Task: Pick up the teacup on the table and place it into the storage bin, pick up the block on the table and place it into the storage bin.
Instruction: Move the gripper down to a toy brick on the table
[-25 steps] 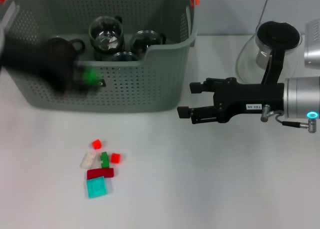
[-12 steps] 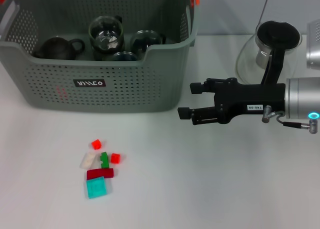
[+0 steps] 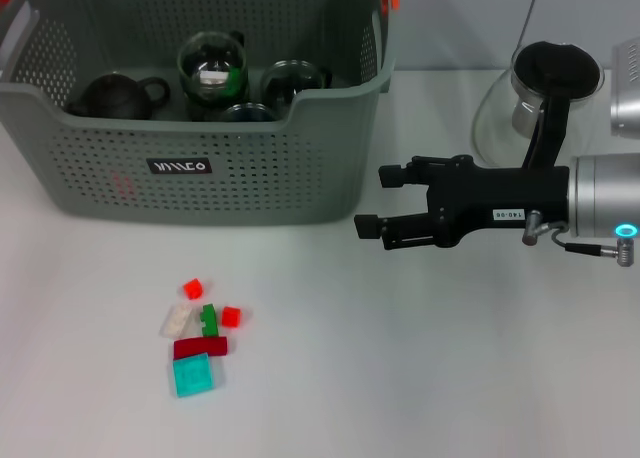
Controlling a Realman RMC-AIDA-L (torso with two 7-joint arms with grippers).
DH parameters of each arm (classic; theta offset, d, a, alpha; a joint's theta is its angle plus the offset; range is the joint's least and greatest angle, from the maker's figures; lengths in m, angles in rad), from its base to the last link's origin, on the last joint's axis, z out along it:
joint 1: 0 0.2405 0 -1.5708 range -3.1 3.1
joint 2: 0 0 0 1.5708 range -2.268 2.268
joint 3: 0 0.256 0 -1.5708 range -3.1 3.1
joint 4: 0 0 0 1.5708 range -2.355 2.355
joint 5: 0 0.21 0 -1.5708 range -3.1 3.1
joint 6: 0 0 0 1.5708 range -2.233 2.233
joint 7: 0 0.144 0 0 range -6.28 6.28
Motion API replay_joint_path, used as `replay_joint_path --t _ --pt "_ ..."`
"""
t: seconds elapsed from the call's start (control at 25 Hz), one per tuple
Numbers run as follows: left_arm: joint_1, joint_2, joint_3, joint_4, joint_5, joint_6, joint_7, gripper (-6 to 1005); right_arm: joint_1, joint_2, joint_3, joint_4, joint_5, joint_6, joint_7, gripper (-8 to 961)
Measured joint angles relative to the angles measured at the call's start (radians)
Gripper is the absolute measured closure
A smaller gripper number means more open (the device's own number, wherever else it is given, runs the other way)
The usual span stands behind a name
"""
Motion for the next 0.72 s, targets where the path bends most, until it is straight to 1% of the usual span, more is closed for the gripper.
replay_joint_path --t 0.04,0.12,0.2,0.24,0.32,0.4,0.44,0.52,0.56,0.6,0.64,0.68,0.72 --pt "0.019 -0.004 -0.003 0.041 -0.044 0.071 0.012 171 0.000 0.000 0.000 0.000 0.000 0.001 0.000 39" --pt "0.061 -0.011 -0.002 0.111 -0.122 0.199 0.043 142 0.000 0.000 0.000 0.000 0.001 0.002 0.000 39" --pt "0.105 -0.025 0.006 0.184 -0.180 0.342 0.092 113 -0.002 0.000 0.000 0.000 0.003 0.005 0.000 39" --pt "0.119 -0.033 0.008 0.210 -0.182 0.388 0.110 99 -0.003 0.000 0.000 0.000 0.003 0.006 0.000 39" --pt "0.155 -0.052 0.028 0.259 -0.177 0.461 0.144 102 -0.003 0.000 0.000 0.001 0.003 0.007 -0.002 39" --pt "0.202 -0.062 0.084 0.296 -0.158 0.490 0.173 104 -0.004 0.000 0.000 0.001 0.004 0.007 -0.002 39" --pt "0.234 -0.066 0.130 0.314 -0.134 0.493 0.189 106 -0.004 0.000 0.000 0.002 0.004 0.007 -0.001 39" --pt "0.283 -0.082 0.205 0.347 -0.063 0.487 0.223 109 -0.005 0.000 0.000 0.005 0.004 0.007 0.000 39" --pt "0.300 -0.096 0.228 0.358 -0.006 0.479 0.251 110 -0.006 0.000 0.000 0.008 0.004 0.008 0.000 39" --pt "0.312 -0.117 0.248 0.366 0.060 0.466 0.284 111 -0.006 0.000 0.000 0.009 0.004 0.008 0.000 39" --pt "0.312 -0.117 0.248 0.366 0.060 0.466 0.284 113 -0.007 0.000 0.000 0.010 0.004 0.007 0.000 39" --pt "0.316 -0.153 0.277 0.356 0.197 0.419 0.350 114 -0.007 0.000 0.000 0.010 0.004 0.008 0.000 39" --pt "0.316 -0.160 0.286 0.350 0.225 0.405 0.362 115 -0.007 0.000 0.000 0.010 0.004 0.008 0.000 39"
